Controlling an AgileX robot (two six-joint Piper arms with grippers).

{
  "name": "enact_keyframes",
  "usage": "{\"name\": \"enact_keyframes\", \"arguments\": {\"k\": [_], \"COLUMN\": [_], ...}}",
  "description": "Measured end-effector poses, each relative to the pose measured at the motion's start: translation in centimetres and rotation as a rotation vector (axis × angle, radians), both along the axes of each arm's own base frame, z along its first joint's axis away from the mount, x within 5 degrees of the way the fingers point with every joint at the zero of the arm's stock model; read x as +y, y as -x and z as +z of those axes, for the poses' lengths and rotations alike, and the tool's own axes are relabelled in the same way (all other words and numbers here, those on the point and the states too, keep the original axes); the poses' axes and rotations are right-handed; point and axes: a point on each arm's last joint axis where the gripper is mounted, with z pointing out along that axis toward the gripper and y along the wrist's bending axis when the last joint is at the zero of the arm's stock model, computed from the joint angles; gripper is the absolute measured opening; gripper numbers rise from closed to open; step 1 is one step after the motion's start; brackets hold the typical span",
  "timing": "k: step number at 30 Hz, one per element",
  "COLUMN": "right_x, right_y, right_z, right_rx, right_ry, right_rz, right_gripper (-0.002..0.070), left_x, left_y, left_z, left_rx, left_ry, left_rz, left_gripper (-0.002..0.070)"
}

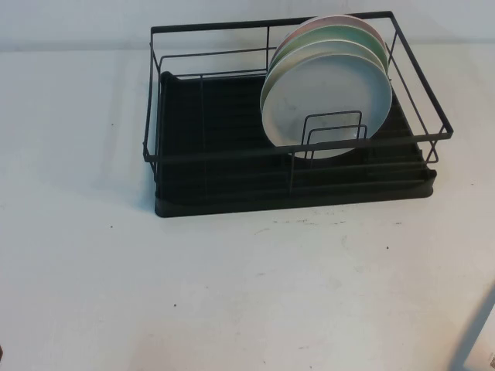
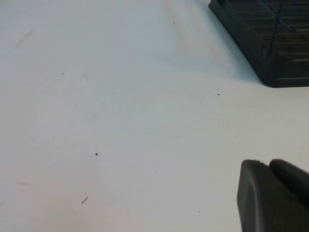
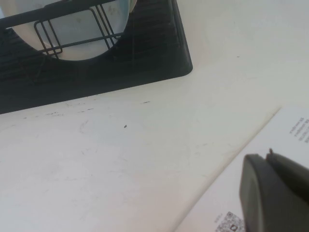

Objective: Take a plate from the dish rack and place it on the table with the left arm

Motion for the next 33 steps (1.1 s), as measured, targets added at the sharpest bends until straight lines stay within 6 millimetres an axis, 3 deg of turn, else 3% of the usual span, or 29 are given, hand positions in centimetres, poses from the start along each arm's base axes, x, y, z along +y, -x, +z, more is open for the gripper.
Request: {"name": "enact_keyframes", "arguments": {"k": [9, 19, 29, 33], "right_x": [0.0, 0.0, 0.0, 0.0], "right_y": [0.0, 0.0, 0.0, 0.0], "right_z": [0.0, 0.0, 0.0, 0.0], "right_rx": [0.0, 0.0, 0.0, 0.0], "right_ry": [0.0, 0.0, 0.0, 0.0], "right_rz": [0.0, 0.0, 0.0, 0.0], "right_gripper": [-0.0021, -0.002, -0.002, -0.002], "left_x": [-0.2, -1.1, -0.6, -1.3], "left_y": [0.0, -0.1, -0.3, -0.1], "left_z": [0.0, 1.6, 2.4, 2.3], "left_rx": [0.005, -0.077, -0.158, -0.079], "left_ry": [0.079, 0.66, 0.775, 0.773], "left_rz": [-0.004, 0.005, 0.047, -0.008], "left_gripper": [-0.0003, -0.0003, -0.0003, -0.0003]}}
